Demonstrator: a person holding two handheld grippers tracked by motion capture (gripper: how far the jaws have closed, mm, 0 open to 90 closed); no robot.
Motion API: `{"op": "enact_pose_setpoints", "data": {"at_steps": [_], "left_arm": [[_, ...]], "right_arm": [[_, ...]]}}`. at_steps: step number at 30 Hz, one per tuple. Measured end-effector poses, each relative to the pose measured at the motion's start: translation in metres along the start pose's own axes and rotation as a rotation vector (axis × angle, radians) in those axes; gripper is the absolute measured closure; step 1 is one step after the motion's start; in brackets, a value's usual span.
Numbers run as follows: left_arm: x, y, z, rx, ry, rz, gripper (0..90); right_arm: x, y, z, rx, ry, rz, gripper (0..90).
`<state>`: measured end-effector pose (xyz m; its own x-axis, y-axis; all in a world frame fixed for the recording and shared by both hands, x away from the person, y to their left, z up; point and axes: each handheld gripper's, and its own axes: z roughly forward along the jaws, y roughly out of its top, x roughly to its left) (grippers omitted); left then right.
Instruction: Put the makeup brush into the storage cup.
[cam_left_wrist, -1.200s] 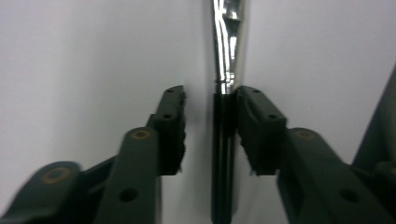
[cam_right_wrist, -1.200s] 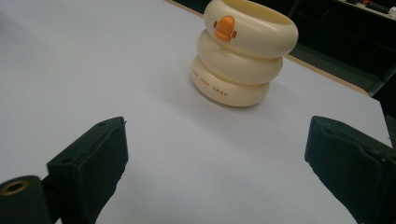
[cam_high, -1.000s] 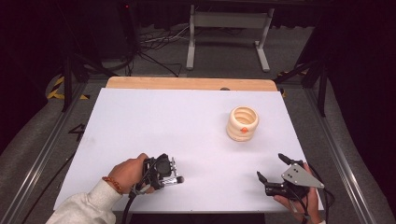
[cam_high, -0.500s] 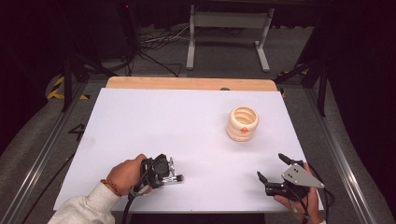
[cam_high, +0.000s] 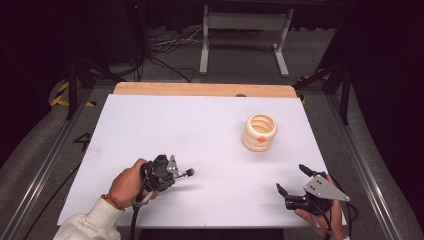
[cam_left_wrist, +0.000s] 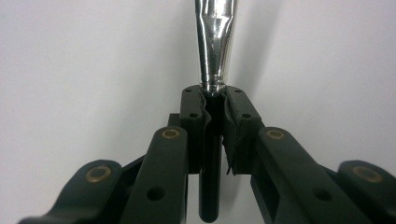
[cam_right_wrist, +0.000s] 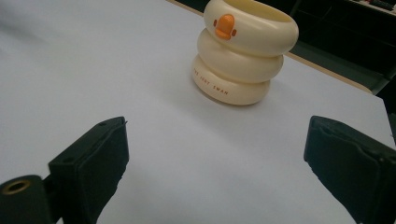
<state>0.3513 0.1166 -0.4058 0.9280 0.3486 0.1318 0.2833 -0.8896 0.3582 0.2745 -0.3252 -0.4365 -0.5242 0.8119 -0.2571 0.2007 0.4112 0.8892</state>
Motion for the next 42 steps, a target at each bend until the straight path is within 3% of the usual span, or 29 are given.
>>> {"op": "enact_pose_setpoints", "data": {"at_steps": [7,9,14,20,26,29,35,42], "left_arm": [[0.005,-0.006,-0.009,-0.102,0.018,-0.040,79.5],[0.005,-0.007,-0.009,-0.108,0.012,-0.041,79.5],[0.008,-0.012,-0.011,-0.190,0.007,-0.087,79.5],[0.010,-0.016,-0.012,-0.237,0.022,-0.111,79.5],[0.012,-0.019,-0.017,-0.341,0.040,-0.146,79.5],[0.012,-0.019,-0.017,-0.367,0.036,-0.148,79.5],[0.015,-0.015,-0.017,-0.458,0.011,-0.191,79.5],[0.019,-0.006,-0.018,-0.512,0.030,-0.198,79.5]], "right_arm": [[-0.002,0.000,-0.001,-0.011,0.003,0.012,7.4],[-0.002,0.000,-0.001,-0.011,0.002,0.012,7.4],[-0.002,0.000,-0.001,-0.010,0.001,0.013,7.4],[-0.003,0.000,-0.002,-0.013,-0.001,0.019,7.4],[-0.003,-0.001,-0.003,-0.020,-0.006,0.022,7.5],[-0.004,0.000,-0.003,-0.024,-0.010,0.021,7.4],[-0.004,-0.001,-0.004,-0.025,-0.011,0.021,7.5],[-0.004,-0.001,-0.003,-0.023,-0.014,0.018,7.5]]}}
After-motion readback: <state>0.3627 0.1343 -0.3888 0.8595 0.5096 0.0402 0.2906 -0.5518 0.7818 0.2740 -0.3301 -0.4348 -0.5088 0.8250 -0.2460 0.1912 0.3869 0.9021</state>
